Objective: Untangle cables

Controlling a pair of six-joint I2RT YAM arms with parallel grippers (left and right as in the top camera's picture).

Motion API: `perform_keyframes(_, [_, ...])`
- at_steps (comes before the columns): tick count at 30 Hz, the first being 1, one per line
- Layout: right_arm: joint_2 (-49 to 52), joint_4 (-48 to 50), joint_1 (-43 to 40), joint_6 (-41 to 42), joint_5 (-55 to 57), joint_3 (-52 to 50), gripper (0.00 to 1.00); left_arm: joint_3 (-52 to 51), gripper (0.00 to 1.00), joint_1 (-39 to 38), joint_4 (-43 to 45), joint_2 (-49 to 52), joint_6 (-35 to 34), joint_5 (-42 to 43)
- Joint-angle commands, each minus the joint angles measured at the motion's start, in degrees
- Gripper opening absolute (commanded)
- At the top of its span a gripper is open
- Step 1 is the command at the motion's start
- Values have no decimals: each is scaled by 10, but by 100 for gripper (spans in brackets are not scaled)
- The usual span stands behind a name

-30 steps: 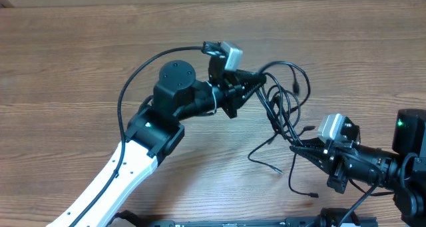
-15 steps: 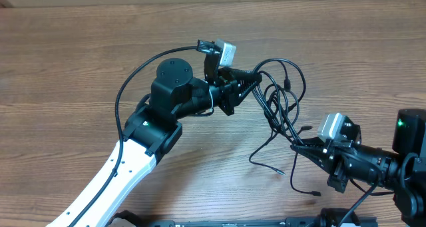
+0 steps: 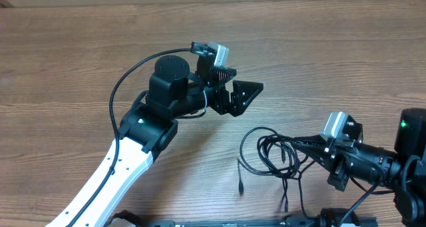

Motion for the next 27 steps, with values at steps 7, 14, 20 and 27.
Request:
perform_keyframes(7, [-6,9,2,7,-11,3,4,6,99,0,-19,2,158,118])
perform_keyframes(14, [-6,16,2,7,-14,3,4,6,99,0,-80,2,302,177])
perform_keyframes(20, [-6,16,2,7,-14,3,4,6,98,-2,-94,2,351,229])
perform_keyframes(27, [-6,16,2,7,-14,3,4,6,97,-1,-116,2,477,311])
